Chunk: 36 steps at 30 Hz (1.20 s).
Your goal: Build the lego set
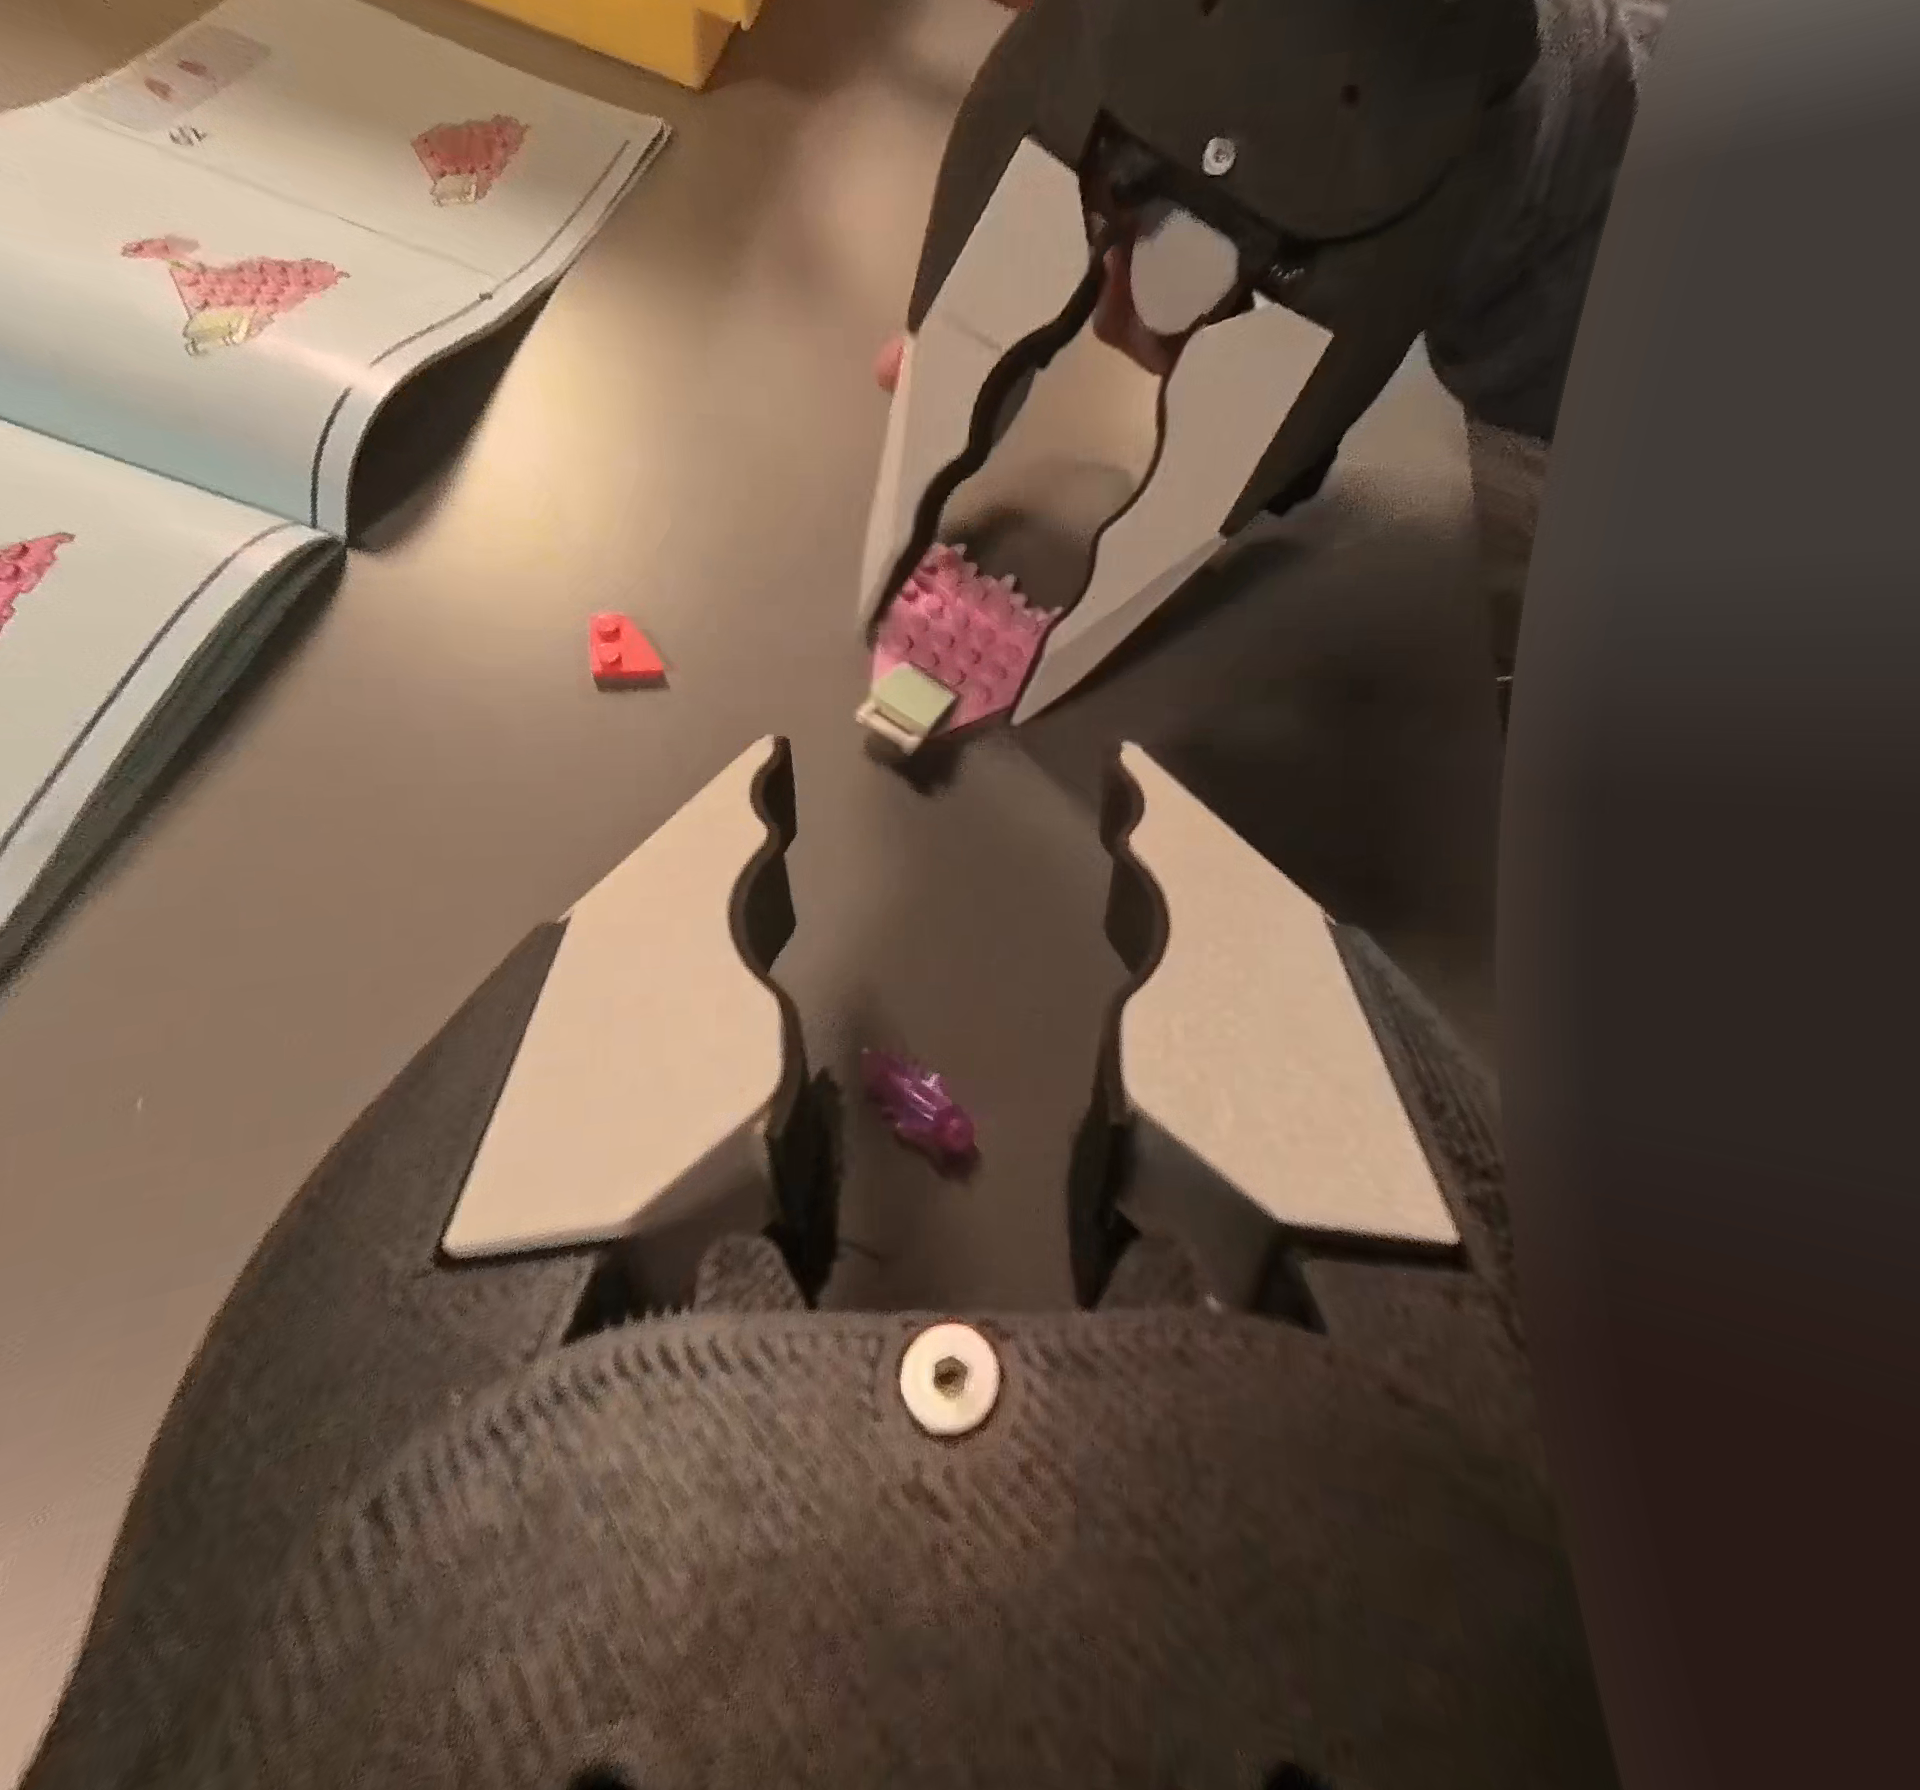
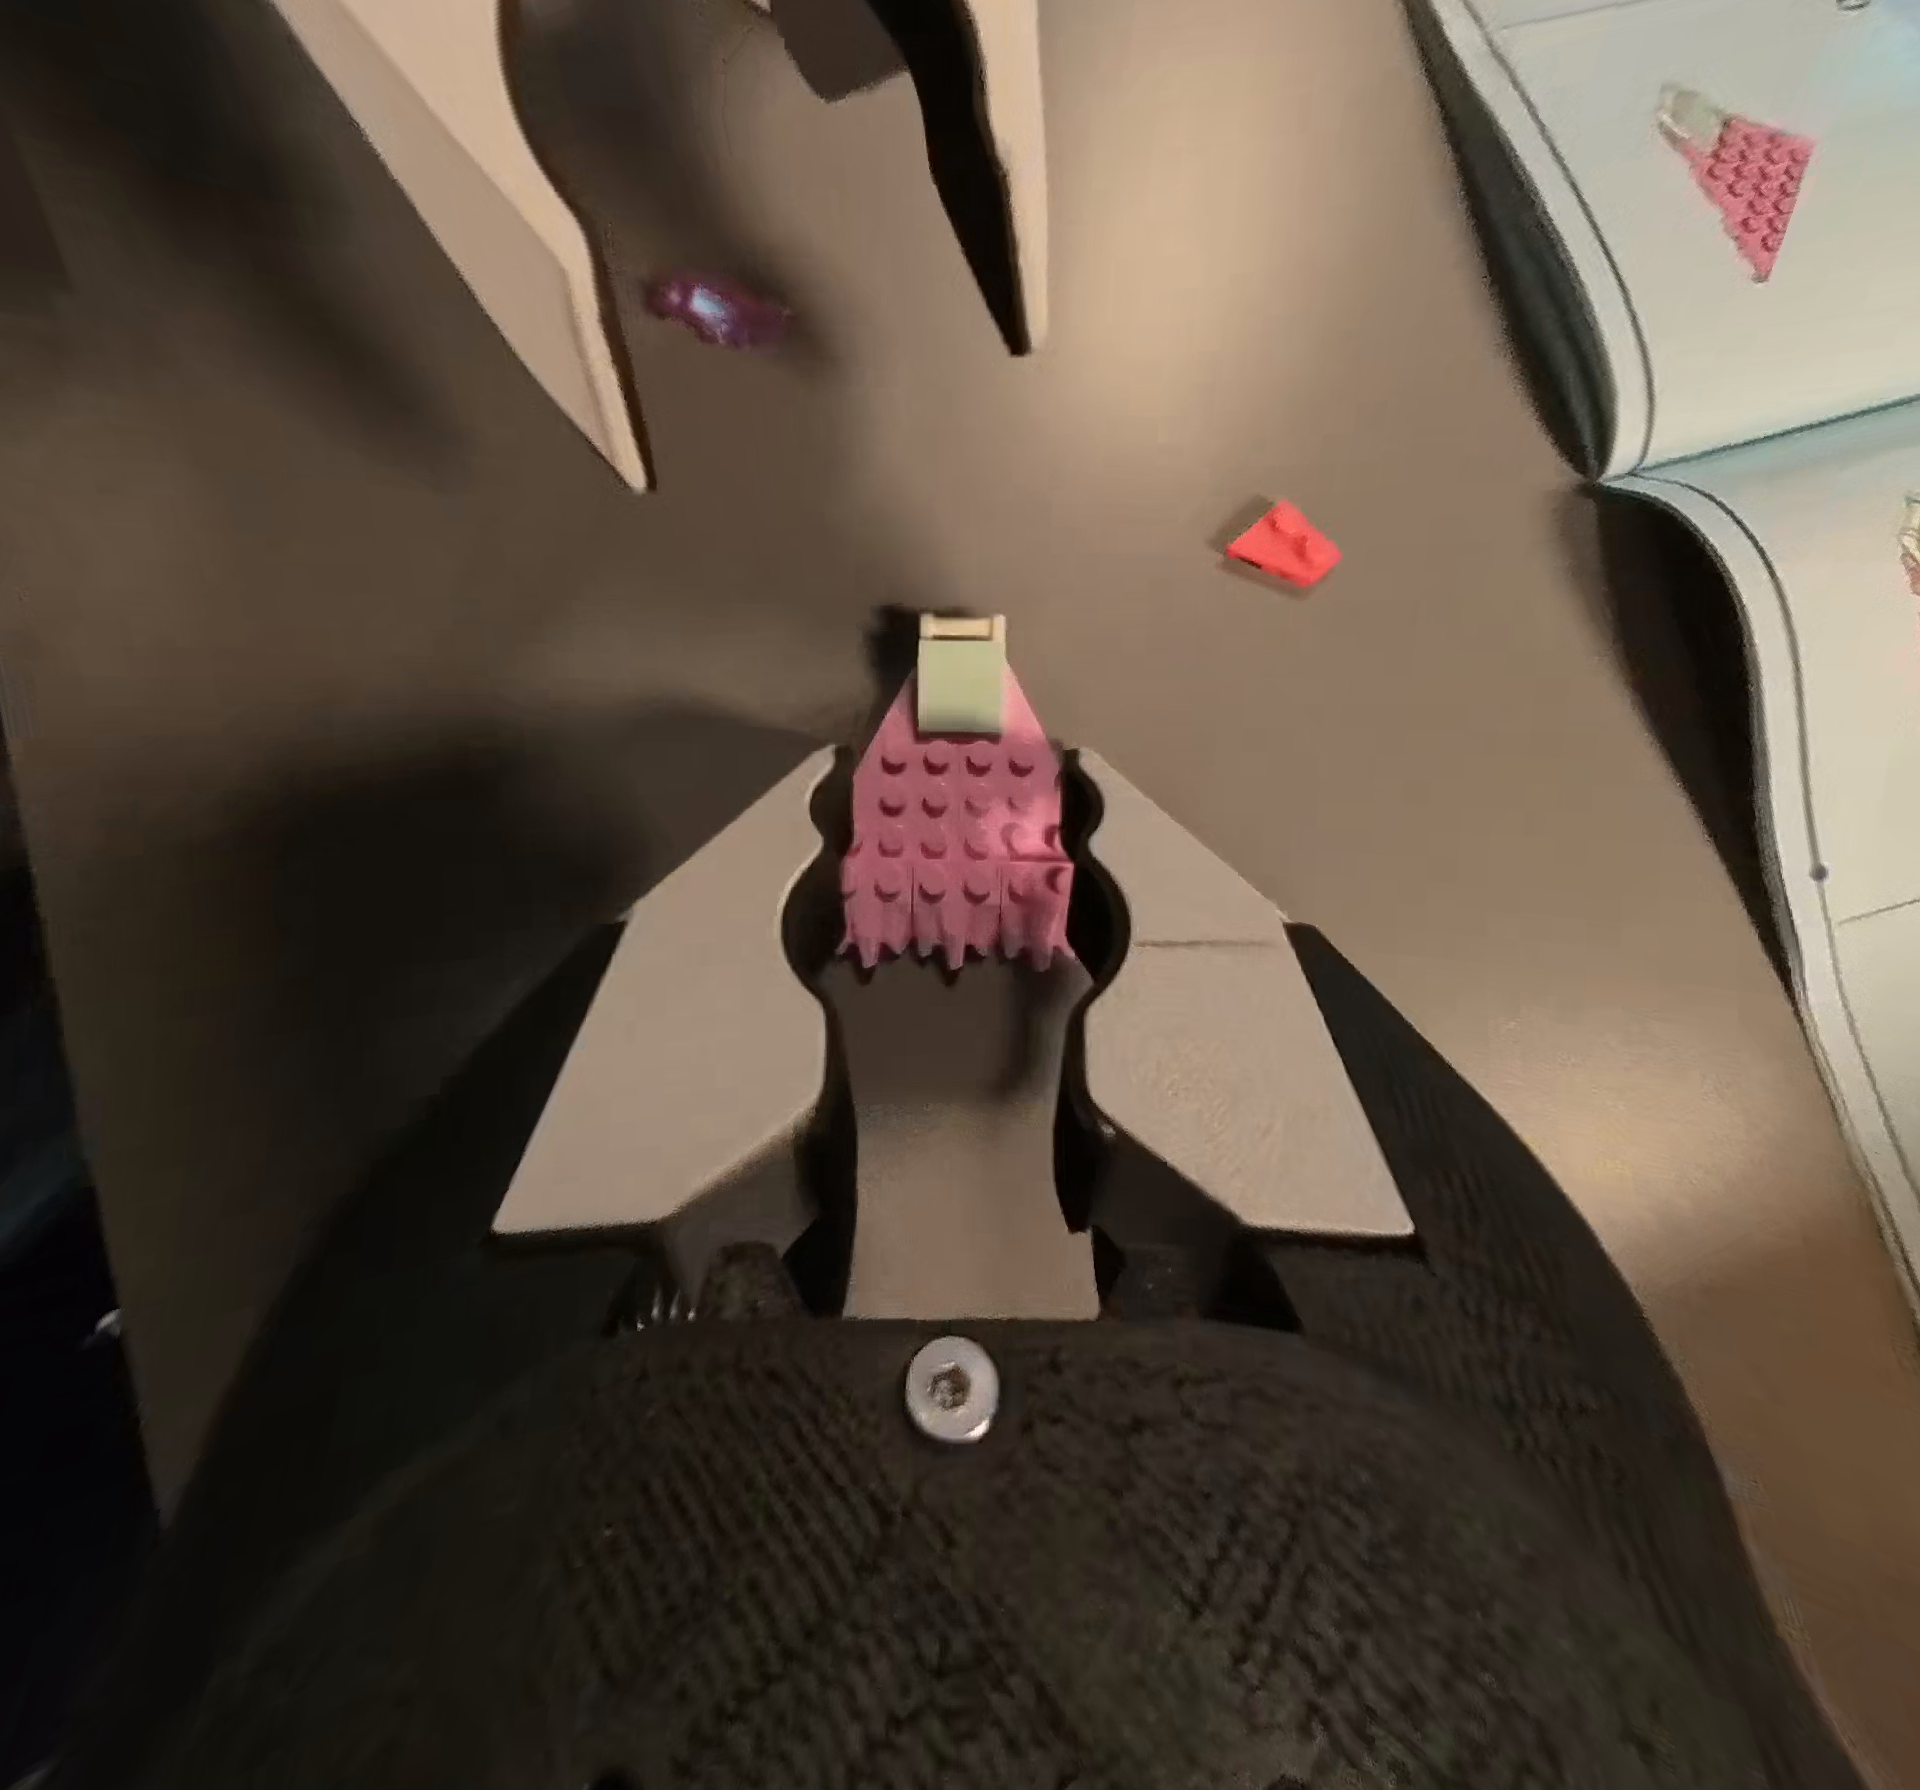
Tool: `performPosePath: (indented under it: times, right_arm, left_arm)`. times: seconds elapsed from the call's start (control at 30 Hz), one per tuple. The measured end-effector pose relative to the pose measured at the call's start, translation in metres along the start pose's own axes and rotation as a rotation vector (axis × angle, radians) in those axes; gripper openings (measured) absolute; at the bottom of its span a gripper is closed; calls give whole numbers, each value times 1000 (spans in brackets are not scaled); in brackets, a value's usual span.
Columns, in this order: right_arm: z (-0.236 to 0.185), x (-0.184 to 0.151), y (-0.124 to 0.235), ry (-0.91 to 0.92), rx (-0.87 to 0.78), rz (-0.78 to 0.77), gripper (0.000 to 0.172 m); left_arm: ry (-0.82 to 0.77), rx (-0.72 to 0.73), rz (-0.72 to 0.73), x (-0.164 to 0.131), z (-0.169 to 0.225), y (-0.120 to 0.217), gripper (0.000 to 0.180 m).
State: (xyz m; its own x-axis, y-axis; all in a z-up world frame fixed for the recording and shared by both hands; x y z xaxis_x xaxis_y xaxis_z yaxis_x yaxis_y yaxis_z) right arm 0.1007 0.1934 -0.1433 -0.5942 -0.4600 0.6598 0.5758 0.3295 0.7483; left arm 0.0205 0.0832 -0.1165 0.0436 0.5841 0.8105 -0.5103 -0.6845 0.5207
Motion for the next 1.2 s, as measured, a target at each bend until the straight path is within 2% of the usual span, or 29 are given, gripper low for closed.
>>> performPosePath:
  times: [0.13, 0.17, 0.2, 0.27, 0.3, 0.37, 0.47, 0.5, 0.57, 0.63, 0.73, 0.83, 0.87, 0.9, 1.0, 1.03, 1.07, 1.13, 1.2]
  right_arm:
    - [4, 2, 1, 24, 59, -52, 35]
    - [7, 3, 2, 4, 72, -45, 30]
    - [11, 4, 3, -25, 85, -20, 7]
    - [18, 9, 7, -74, 92, 56, 0]
    - [20, 10, 9, -91, 95, 74, 2]
    - [21, 9, 9, -95, 91, 57, 18]
    - [6, 6, 13, -71, 144, 42, 56]
    - [-1, 6, 14, -69, 174, 39, 60]
    - [-14, 2, 12, -39, 160, -14, 60]
    - [-22, -1, 9, 50, 55, -95, 59]
    - [-29, 2, 11, 112, -4, -149, 46]
    - [-24, 4, 10, 51, 16, -144, 36]
    - [-20, 4, 11, 11, 27, -135, 24]
    - [-16, 3, 11, -27, 42, -124, 19]
    - [-9, 1, 11, -124, 110, -85, 15]
    - [-8, 0, 11, -141, 135, -75, 22]
    - [-8, 1, 12, -141, 148, -58, 38]
    - [-9, 2, 12, -107, 140, -20, 59]
    - [-13, -1, 9, -45, 113, -49, 64]
  left_arm:
    - [-107, 22, 75, 0, 0, 1, 53]
    - [-135, 18, 66, -1, 1, -1, 54]
    - [-185, 30, 50, -3, 3, -3, 56]
    - [-364, 109, -5, -6, 6, -9, 60]
    - [-468, 170, -36, -7, 7, -13, 59]
    - [-611, 213, -84, -10, 11, -20, 59]
    - [-571, 131, -122, -13, 16, -24, 65]
    - [-537, 105, -107, -14, 17, -22, 67]
    - [-484, 85, -66, -13, 16, -16, 67]
    - [-456, 88, -48, -13, 13, -10, 66]
    - [-479, 77, -82, -15, 13, -9, 65]
    - [-579, 78, -132, -15, 17, -16, 64]
    - [-624, 90, -152, -15, 18, -18, 64]
    - [-670, 102, -174, -14, 18, -20, 63]
    - [-788, 122, -247, -10, 17, -27, 62]
    - [-802, 119, -265, -8, 15, -30, 61]
    - [-798, 114, -275, -7, 14, -32, 60]
    - [-780, 90, -288, -4, 12, -34, 60]
    - [-750, 71, -274, -3, 11, -32, 60]
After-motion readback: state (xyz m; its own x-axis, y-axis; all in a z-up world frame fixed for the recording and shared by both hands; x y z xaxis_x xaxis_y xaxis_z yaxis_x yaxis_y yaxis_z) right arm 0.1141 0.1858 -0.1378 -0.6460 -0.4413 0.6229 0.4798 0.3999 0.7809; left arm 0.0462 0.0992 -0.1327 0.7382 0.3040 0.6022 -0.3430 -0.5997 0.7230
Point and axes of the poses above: each gripper's, where its closed fingertips meet, y back along the fingers, x out of its top, z = x × y across the jaws, the point moved 7 cm from there along y, back along the fingers, and after that the axes turned 5 degrees about -x, right-handed, at the moved point
